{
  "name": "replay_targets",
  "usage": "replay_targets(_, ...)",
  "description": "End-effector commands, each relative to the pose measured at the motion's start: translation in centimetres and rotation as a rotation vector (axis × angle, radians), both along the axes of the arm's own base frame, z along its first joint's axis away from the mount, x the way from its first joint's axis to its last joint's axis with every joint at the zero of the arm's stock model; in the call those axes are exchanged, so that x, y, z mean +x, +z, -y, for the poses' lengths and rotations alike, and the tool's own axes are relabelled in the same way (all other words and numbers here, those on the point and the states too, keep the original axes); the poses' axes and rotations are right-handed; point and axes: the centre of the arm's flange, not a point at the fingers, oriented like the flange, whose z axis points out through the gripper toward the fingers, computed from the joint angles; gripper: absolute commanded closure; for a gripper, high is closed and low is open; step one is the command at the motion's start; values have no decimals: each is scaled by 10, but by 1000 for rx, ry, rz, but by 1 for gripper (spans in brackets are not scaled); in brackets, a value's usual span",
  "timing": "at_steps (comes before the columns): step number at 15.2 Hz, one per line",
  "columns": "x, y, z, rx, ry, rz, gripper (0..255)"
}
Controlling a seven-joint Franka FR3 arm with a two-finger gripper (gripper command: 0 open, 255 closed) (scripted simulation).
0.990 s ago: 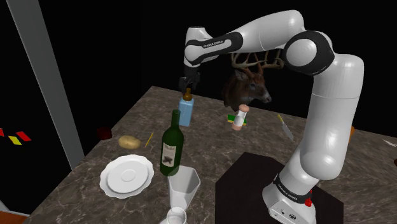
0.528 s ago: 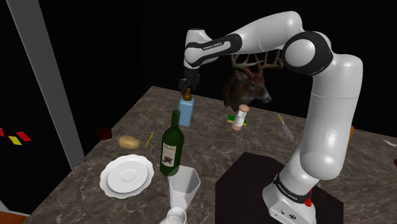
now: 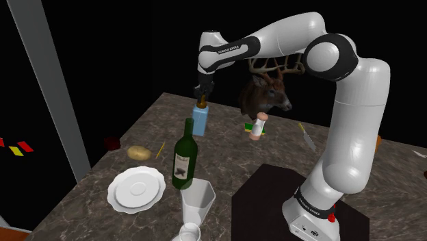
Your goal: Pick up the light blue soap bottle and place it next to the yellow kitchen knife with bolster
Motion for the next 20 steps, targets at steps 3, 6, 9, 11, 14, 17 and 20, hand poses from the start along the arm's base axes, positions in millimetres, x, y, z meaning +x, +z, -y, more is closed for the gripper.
replay_targets(3, 0, 0, 0, 0, 0, 0, 255)
replay_targets(6, 0, 16, 0, 0, 0, 0, 255)
replay_targets(9, 0, 32, 0, 0, 0, 0, 255)
replay_targets(11, 0, 42, 0, 0, 0, 0, 255)
replay_targets(14, 0, 58, 0, 0, 0, 0, 255)
replay_targets(17, 0, 74, 0, 0, 0, 0, 255)
replay_targets(20, 0, 90, 0, 0, 0, 0, 255)
